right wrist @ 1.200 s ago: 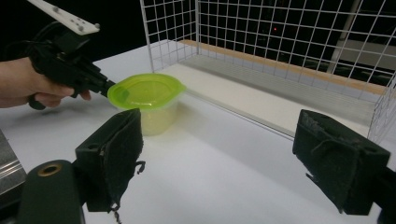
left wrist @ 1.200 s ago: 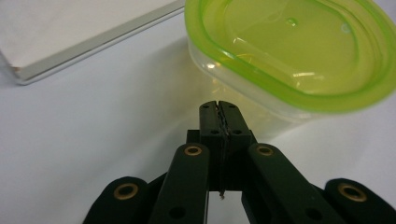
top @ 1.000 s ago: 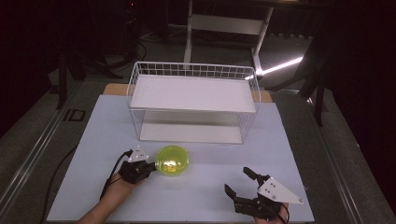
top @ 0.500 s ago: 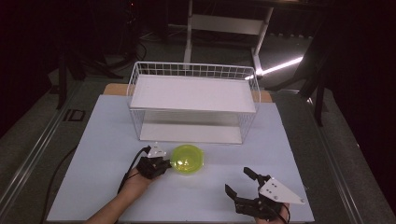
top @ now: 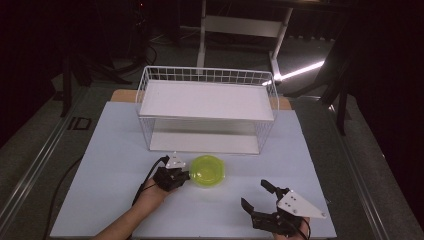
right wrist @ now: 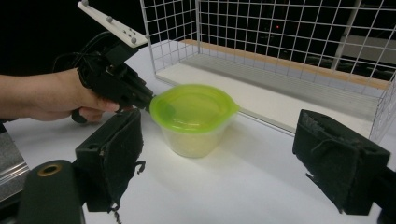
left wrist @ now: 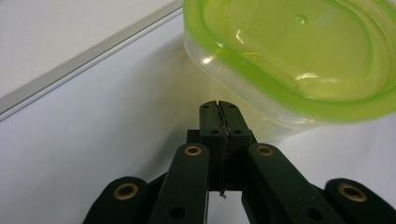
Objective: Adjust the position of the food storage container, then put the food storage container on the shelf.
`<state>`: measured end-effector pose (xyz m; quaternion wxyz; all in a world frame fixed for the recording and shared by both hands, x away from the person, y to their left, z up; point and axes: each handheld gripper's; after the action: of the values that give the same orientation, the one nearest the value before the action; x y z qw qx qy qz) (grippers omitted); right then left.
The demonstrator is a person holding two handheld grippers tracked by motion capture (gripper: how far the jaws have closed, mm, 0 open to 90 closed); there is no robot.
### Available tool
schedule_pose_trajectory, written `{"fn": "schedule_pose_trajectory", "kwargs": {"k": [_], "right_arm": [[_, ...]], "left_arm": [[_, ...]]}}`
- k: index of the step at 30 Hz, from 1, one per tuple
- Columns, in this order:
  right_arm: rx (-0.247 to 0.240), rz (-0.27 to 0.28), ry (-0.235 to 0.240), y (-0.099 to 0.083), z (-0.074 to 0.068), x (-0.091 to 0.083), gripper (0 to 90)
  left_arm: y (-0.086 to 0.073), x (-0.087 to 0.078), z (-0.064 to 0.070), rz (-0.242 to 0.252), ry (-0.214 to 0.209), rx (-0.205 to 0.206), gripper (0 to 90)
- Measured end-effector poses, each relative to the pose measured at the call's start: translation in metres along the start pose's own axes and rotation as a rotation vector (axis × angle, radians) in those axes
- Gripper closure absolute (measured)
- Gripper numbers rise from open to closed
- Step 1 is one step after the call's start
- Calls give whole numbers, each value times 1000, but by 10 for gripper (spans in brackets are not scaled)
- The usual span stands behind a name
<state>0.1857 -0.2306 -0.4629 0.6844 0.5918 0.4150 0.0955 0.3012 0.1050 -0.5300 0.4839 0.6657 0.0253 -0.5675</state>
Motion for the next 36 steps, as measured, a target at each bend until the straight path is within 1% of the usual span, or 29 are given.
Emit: {"fn": "schedule_pose_trajectory", "kwargs": {"k": [1, 4, 6, 7, 8, 10, 11, 12, 14, 15, 16, 17, 18, 19, 20, 21, 22, 24, 25, 26, 27, 28, 29, 30, 31, 32, 34, 35, 36], "right_arm": [[-1, -1, 0, 0, 0, 0, 158], [-1, -1, 0, 0, 0, 0, 158], [0, -4, -1, 0, 0, 0, 158], [-1, -6, -2, 0, 0, 1, 158], [-1, -7, 0, 0, 0, 1, 158], [-3, -10, 2, 0, -1, 2, 158], [-5, -13, 2, 0, -1, 2, 158], [-9, -13, 1, 0, -1, 2, 158], [-8, -13, 0, 0, -2, 1, 158], [-9, -11, -2, 0, -2, 1, 158], [-11, -9, -2, 0, -3, 1, 158], [-8, -7, 3, 0, -3, 1, 158], [-4, -8, 9, 0, -3, 2, 158], [-4, -10, 9, 0, -3, 2, 158], [-9, -13, 10, 0, -4, 3, 158], [-7, -16, 14, 0, -5, 4, 158], [-10, -21, 20, 0, -6, 5, 158], [-26, -33, 27, 1, -8, 7, 158], [-34, -36, 33, 2, -10, 7, 158], [-34, -36, 33, 2, -10, 7, 158], [-36, -40, 39, 2, -12, 8, 158], [-50, -45, 56, 3, -16, 10, 158], [-49, -48, 71, 4, -17, 11, 158], [-48, -54, 80, 5, -18, 12, 158], [-54, -56, 83, 6, -19, 13, 158], [-65, -61, 82, 8, -20, 14, 158], [-84, -69, 87, 12, -22, 15, 158], [-92, -75, 90, 14, -22, 16, 158], [-93, -74, 94, 17, -22, 16, 159]], "left_arm": [[-1, -1, -1, 6, 1, -5, 900], [-5, -10, -3, 37, -7, 2, 900], [-9, -16, -4, 47, -15, 15, 899], [-11, -19, -3, 50, -12, 16, 898], [-13, -22, -4, 55, -21, 15, 897], [-19, -29, -5, 61, -22, 15, 852], [-22, -32, -6, 66, -33, 19, 825], [-26, -36, -6, 76, -37, 27, 824], [-29, -39, -6, 76, -38, 33, 758], [-37, -49, -7, 96, -55, 43, 758], [-40, -54, -7, 104, -63, 41, 688], [-43, -59, -7, 114, -80, 33, 674], [-43, -59, -7, 114, -80, 33, 654], [-47, -67, -7, 135, -92, 35, 647], [-48, -72, -6, 145, -105, 30, 596], [-50, -76, -5, 154, -115, 31, 587], [-50, -76, -5, 154, -115, 31, 534], [-52, -84, -1, 172, -128, 23, 437], [-54, -91, 2, 195, -148, 23, 403], [-54, -91, 2, 195, -148, 23, 375], [-54, -91, 2, 195, -148, 23, 375], [-55, -100, 7, 233, -195, 43, 261], [-55, -100, 7, 233, -195, 43, 205], [-54, -105, 10, 245, -201, 25, 164], [-54, -105, 10, 245, -201, 25, 139], [-51, -109, 13, 253, -198, 24, 116], [-47, -114, 14, 247, -215, 3, 20], [-45, -116, 15, 247, -214, -6, 17], [-45, -116, 15, 247, -214, -6, 17]]}}
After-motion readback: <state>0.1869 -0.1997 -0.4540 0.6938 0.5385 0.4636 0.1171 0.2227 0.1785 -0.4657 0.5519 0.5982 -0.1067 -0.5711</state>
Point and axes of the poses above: each handheld gripper's, and its own axes: x roughly forward along the jaws, y roughly out of its top, z roughly to its right, and after that the axes turned 10 degrees about -z, right-handed
